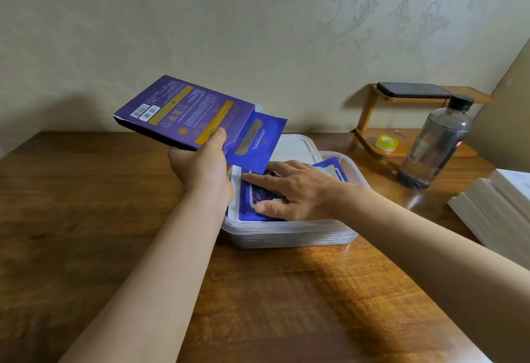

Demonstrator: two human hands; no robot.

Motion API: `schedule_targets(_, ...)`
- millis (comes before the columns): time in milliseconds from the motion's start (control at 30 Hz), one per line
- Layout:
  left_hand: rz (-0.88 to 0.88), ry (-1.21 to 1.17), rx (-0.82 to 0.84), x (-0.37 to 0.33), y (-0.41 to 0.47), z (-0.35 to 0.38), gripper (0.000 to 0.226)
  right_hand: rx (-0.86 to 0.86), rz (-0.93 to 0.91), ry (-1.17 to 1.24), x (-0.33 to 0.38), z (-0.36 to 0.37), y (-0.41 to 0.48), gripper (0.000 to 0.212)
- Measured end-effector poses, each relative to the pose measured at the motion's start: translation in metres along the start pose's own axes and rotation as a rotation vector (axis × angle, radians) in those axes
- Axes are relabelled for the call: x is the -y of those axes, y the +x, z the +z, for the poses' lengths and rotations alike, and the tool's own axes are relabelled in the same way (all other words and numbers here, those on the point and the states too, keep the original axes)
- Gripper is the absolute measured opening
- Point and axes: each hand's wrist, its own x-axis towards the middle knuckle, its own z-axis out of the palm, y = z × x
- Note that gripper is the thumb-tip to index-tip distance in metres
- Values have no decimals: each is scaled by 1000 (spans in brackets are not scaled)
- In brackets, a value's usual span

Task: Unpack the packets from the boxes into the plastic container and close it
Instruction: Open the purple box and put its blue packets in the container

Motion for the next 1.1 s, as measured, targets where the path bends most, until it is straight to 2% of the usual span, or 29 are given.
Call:
schedule_targets(167,6,19,2,-1,-2,0,50,18,1,-22,1,1,0,72)
schedule_targets(367,9,13,2,0,-1,1,48,-39,-29,83,-8,-19,-18,75)
schedule_targets(467,4,-1,-9,1,-1,1,50,38,64,-4,-23,-19,-29,81)
schedule_targets(667,8,-12,1,-1,-4,1,50,90,39,13,-26,-9,-28,74)
schedule_targets(1100,17,-19,15,-1,-6,2,43,127,64,15,-24,-15,-27,76)
